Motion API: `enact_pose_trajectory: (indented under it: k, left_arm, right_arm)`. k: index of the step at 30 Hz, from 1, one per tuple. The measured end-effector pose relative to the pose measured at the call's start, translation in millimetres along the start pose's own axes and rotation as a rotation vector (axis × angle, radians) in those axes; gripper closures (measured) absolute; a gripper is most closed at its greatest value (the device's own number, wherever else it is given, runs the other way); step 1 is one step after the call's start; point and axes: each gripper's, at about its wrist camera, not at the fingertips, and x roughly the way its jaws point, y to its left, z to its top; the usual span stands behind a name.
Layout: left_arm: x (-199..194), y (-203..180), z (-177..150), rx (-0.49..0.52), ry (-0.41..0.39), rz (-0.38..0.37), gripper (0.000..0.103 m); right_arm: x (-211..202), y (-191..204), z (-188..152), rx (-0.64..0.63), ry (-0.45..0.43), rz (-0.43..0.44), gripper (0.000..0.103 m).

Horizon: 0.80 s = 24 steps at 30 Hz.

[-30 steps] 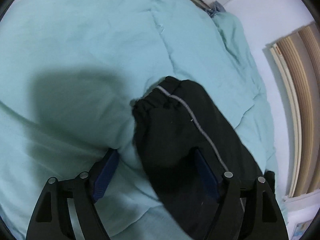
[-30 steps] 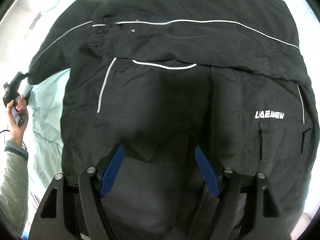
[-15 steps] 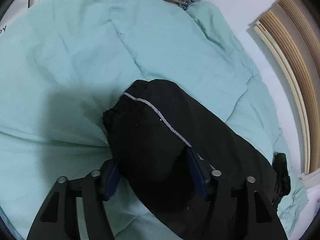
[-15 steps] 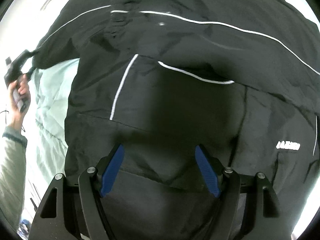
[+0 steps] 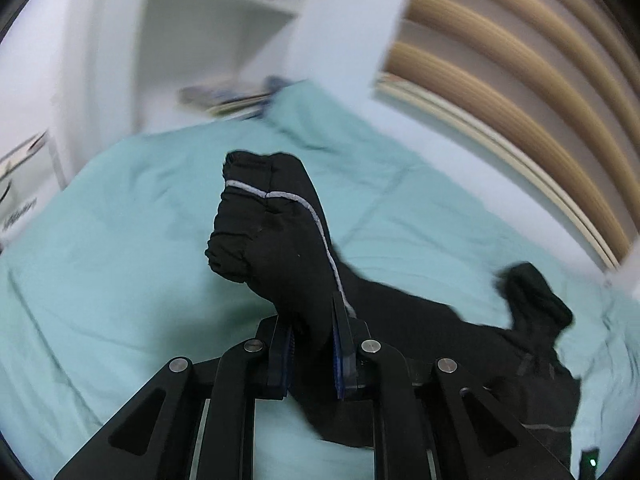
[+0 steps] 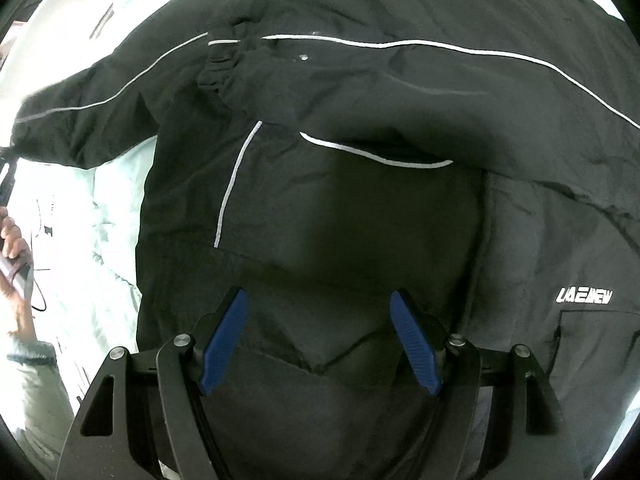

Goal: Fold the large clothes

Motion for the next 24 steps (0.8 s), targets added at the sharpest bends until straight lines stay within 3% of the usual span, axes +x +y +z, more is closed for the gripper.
enact_pose_trajectory:
  k: [5,9,12,18,22,24]
  left_arm:
    - [9.6,-80.8,-21.2,0.105,0.061,-0.14,0.088]
    - [38.4,-165.7,-75.9,0.185,0.222,-0.299,0.088]
    - [41.5,-231.9,-111.3,0.281,0.296,-0.404,0.088]
    - [39.1,-330.6,-149.9,0.436,0.37,-0.576,0.088]
    - [62.4,-366.6,-176.5,0.489,0.461,-0.592,0.082]
    - [91.4,-377.8,-192.3,0.477,0.563,-0.609,0.068]
  right_arm:
    - [-15.9,-17.3,-5.5,0.024,-0.044,0.019,0.026]
    - [-31.2,-39.8,-9.5,0.067,-0.091,0.005,0.026]
    - [-40.7,-59.0,-13.5,0.122,-0.114,0.013,0.026]
    - [-63.1,-95.3,-24.4,0.176,-0.165,-0.03,0.026]
    - [-71.3,-130.2,-27.0,0.23,-0.175,-0.03,0.026]
    - [-70.3,-141.2,-23.2,0.252,-0.175,-0.03,0.026]
